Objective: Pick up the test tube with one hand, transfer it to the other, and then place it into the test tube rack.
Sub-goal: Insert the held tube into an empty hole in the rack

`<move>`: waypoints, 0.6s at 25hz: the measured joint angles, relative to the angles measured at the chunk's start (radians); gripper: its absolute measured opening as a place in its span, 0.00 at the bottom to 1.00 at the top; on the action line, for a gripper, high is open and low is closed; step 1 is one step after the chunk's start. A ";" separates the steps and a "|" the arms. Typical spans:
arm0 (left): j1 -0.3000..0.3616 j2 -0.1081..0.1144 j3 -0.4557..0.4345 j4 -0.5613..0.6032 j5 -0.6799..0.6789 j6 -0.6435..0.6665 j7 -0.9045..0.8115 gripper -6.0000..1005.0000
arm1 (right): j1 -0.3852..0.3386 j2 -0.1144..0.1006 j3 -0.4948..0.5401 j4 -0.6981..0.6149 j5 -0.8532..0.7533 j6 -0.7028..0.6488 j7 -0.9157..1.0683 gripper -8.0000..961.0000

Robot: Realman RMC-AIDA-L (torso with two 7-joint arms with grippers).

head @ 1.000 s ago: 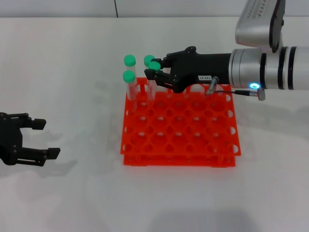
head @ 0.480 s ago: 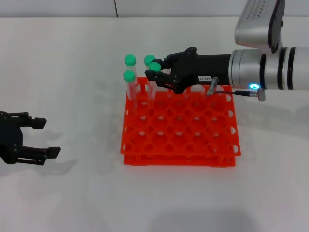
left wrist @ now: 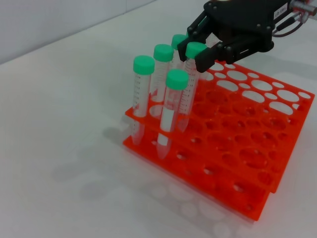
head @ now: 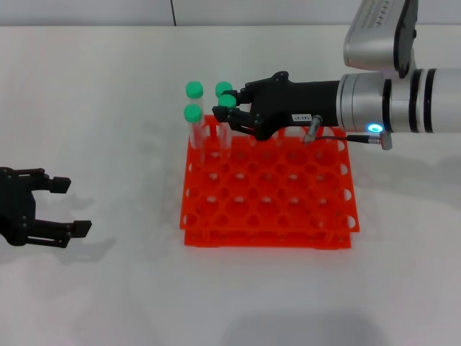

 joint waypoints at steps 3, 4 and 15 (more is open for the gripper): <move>0.000 0.000 0.000 0.000 0.001 -0.002 0.001 0.88 | 0.002 0.000 -0.003 0.000 0.000 0.000 0.000 0.31; 0.000 0.000 0.000 0.000 0.001 -0.002 0.001 0.88 | 0.002 0.000 -0.003 0.000 0.000 0.001 0.000 0.31; 0.000 -0.001 0.000 0.000 0.001 -0.003 0.001 0.88 | 0.002 0.000 -0.004 0.002 0.000 0.002 0.001 0.31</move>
